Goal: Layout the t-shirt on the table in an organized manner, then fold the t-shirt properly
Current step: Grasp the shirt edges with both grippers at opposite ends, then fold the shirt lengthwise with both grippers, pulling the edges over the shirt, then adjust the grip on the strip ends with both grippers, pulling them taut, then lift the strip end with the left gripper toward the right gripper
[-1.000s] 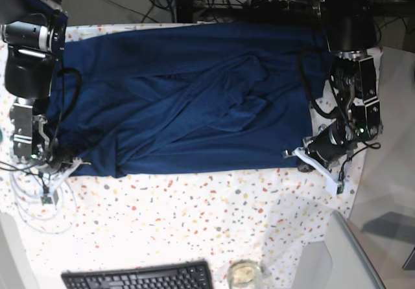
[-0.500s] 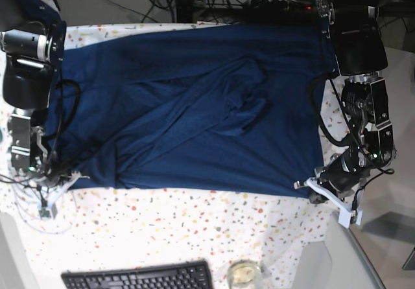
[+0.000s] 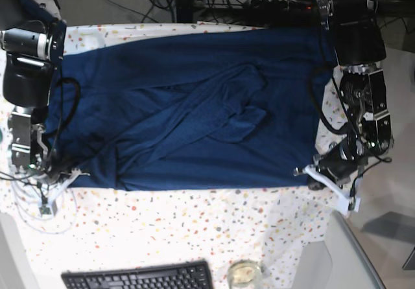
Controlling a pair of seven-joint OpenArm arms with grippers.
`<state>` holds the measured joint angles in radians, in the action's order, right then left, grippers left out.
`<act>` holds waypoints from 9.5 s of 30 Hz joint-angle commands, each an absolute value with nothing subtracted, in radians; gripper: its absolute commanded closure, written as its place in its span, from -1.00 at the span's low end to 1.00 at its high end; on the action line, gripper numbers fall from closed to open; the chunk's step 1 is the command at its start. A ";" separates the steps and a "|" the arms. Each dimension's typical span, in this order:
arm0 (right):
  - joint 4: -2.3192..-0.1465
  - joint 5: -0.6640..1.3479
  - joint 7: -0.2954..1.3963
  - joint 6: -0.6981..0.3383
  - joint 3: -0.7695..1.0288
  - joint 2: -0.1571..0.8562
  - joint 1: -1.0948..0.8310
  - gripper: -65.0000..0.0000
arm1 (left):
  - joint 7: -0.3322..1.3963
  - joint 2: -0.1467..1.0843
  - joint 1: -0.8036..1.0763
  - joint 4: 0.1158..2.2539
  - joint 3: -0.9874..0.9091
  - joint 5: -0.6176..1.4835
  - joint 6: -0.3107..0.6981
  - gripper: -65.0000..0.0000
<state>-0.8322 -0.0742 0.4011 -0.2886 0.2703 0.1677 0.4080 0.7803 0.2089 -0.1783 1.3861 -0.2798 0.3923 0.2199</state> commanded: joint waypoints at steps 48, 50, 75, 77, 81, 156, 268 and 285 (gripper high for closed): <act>-1.299 -0.064 0.536 -0.397 0.372 0.194 -0.013 1.00 | 0.762 0.220 0.406 1.774 -0.380 0.409 0.229 1.00; -1.299 -0.064 0.536 -0.397 0.372 0.186 -0.015 1.00 | 0.760 0.209 0.409 1.773 -0.380 0.407 0.229 1.00; -1.386 -0.070 0.581 -0.397 0.460 0.087 0.067 0.94 | 0.760 0.205 0.446 1.771 -0.381 0.404 0.229 1.00; -1.297 -0.070 0.581 -0.397 0.460 0.111 0.093 0.99 | 0.760 0.205 0.447 1.771 -0.384 0.404 0.229 1.00; -1.239 -0.070 0.581 -0.397 0.467 0.127 0.084 1.00 | 0.760 0.205 0.449 1.771 -0.387 0.404 0.229 1.00; -1.635 -0.064 0.788 -0.397 0.142 0.114 -0.208 1.00 | 0.766 0.206 0.453 1.779 -0.389 0.409 0.228 1.00; -1.603 -0.065 0.651 -0.305 0.208 0.148 -0.120 0.92 | 0.759 0.139 0.386 1.541 -0.809 0.446 0.698 -0.71; -1.606 -0.067 0.650 -0.305 0.186 0.081 -0.133 0.92 | 0.743 0.177 0.303 1.345 -0.651 0.453 0.698 -0.72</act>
<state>-1.5841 -0.0681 0.6670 -0.3065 0.1833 0.0738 -0.1452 0.7441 0.1696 0.3096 1.3418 -0.6525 0.4500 0.6899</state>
